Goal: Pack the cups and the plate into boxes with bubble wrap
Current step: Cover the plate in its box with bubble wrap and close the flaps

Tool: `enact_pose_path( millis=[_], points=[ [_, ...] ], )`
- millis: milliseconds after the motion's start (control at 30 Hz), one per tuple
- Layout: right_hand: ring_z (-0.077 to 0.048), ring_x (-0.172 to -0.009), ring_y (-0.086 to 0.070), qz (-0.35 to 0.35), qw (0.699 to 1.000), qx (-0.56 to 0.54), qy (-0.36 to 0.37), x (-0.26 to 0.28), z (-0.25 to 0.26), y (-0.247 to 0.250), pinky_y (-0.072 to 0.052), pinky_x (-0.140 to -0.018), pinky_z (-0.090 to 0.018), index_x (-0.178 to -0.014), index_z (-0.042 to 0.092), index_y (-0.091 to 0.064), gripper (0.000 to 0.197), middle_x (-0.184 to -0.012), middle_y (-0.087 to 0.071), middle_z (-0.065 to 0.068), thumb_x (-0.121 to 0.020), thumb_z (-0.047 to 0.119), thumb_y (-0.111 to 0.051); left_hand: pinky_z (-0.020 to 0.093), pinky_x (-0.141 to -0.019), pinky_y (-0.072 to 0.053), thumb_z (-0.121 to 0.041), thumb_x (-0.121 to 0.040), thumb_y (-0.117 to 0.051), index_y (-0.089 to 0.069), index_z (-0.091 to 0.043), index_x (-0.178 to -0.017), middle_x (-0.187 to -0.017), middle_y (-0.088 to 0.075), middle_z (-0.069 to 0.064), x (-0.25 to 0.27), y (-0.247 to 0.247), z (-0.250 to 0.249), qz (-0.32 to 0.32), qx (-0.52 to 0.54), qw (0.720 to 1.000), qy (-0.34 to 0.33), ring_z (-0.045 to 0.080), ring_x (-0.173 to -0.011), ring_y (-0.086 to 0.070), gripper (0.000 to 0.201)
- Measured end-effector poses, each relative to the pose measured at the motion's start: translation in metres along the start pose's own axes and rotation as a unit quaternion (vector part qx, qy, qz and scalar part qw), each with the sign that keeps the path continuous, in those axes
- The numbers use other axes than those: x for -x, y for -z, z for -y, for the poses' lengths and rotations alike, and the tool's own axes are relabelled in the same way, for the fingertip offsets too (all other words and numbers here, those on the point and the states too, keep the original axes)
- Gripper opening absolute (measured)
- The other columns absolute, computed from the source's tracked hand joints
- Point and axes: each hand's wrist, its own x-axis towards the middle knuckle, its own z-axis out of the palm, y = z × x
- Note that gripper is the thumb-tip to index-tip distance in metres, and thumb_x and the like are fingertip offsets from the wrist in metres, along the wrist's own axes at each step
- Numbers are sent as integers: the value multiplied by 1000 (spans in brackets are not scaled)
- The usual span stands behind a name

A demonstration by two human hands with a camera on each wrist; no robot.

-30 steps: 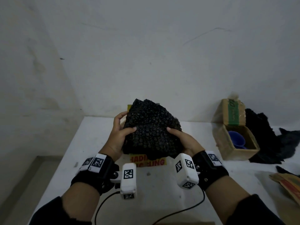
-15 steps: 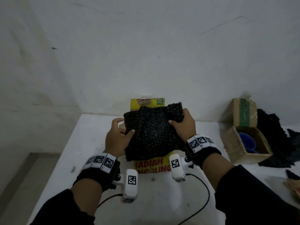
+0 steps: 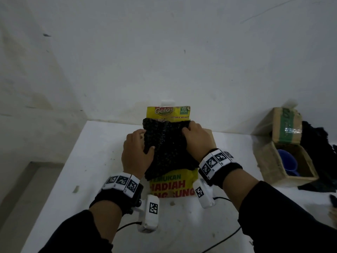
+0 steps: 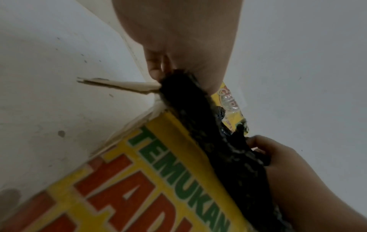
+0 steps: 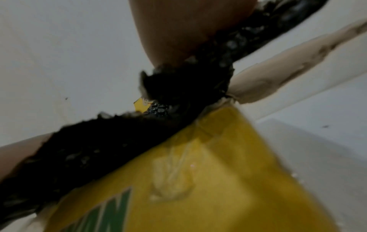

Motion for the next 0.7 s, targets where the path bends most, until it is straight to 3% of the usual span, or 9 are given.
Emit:
enact_pose_path(
  millis=[67, 133, 233, 333, 400, 500, 600, 700],
  points=[
    [-33, -99, -52, 63, 997, 47, 15, -2, 4, 10, -30, -63, -33, -103, 6, -56, 21, -109, -51, -14, -85, 14, -52, 35, -81, -41, -26, -74, -73, -50, -17, -120, -119, -51, 10, -2, -5, 4, 4, -35, 999, -14, 31, -110, -49, 52],
    [-31, -101, -50, 80, 994, 70, -14, -1, 8, 21, -34, -70, -35, -106, 8, -53, 26, -112, -51, -12, -86, 25, -52, 37, -84, -41, -26, -71, -74, -52, -19, -117, -120, -49, 11, -4, -7, 5, 7, -48, 999, -13, 32, -111, -47, 51],
    [-31, -103, -47, 23, 997, 62, -37, 0, 18, 24, -39, -81, -38, -120, 7, -42, 53, -116, -49, -14, -81, 40, -58, 44, -84, -45, -21, -68, -76, -55, -19, -115, -124, -46, 13, -6, -8, 2, 9, -44, 999, -10, 35, -112, -46, 51],
    [-34, -124, -38, 2, 999, 2, 46, 2, 29, 16, -35, -101, -48, -139, 15, -32, 79, -135, -42, -15, -78, 60, -56, 46, -85, -45, -17, -67, -74, -55, -17, -114, -127, -45, 12, -8, -9, 0, 18, -31, 999, 4, 35, -113, -46, 50],
    [-33, -141, -16, 73, 994, -19, 85, 6, 29, 4, -16, -114, -51, -147, 24, -20, 81, -153, -21, -15, -84, 69, -40, 46, -86, -46, -14, -68, -72, -54, -15, -113, -125, -47, 11, -9, -12, 1, 22, -6, 1000, 4, 33, -112, -48, 48],
    [-25, -145, 11, 197, 975, 4, 105, 9, 23, -16, 4, -117, -45, -149, 37, -1, 77, -158, 8, -8, -84, 75, -19, 39, -89, -44, -16, -73, -70, -53, -15, -115, -122, -51, 8, -7, -15, 5, 31, 62, 998, -1, 28, -114, -49, 45],
    [-22, -143, 19, 270, 956, 33, 105, 1, 19, -28, 9, -117, -43, -147, 41, 8, 76, -157, 16, -6, -84, 76, -17, 34, -99, -40, -35, -77, -59, -50, -17, -122, -126, -50, 4, -6, -15, 9, 44, 143, 989, 11, 18, -119, -46, 49],
    [-24, -143, 21, 312, 939, 96, 112, -10, 17, -39, 10, -116, -45, -147, 39, 11, 74, -157, 18, -7, -88, 72, -20, 31, -108, -33, -39, -86, -43, -42, -19, -135, -138, -45, -1, -4, -16, 14, 74, 227, 970, 43, 10, -127, -40, 53]
  ],
)
